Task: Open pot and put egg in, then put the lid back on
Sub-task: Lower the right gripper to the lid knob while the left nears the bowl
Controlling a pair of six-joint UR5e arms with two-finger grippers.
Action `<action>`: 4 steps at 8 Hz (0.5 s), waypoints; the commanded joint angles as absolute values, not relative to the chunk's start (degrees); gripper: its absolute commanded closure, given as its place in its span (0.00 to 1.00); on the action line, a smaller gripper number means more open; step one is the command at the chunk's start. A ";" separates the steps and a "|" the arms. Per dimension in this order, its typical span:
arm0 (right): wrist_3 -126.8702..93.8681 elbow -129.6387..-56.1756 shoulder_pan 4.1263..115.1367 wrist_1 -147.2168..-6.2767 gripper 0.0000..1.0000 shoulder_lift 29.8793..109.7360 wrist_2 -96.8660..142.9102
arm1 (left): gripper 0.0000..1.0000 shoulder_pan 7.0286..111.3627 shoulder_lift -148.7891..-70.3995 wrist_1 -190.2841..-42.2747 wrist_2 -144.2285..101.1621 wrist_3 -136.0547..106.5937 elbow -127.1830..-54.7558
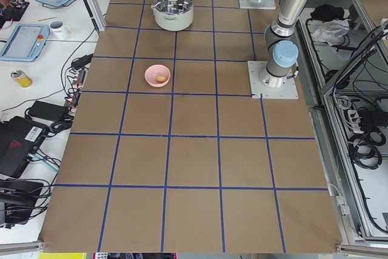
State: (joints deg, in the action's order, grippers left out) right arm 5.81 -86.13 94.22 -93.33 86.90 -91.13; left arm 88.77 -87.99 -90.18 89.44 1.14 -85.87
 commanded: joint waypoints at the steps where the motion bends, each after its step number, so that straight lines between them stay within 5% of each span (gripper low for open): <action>1: 5.80 -86.39 94.22 -93.08 0.00 86.32 -91.23 | 0.00 88.77 -88.07 -90.18 89.47 1.23 -85.87; 4: 5.98 -86.40 94.22 -93.34 0.00 86.49 -91.05 | 0.00 88.07 -89.90 -88.61 89.47 2.19 -86.22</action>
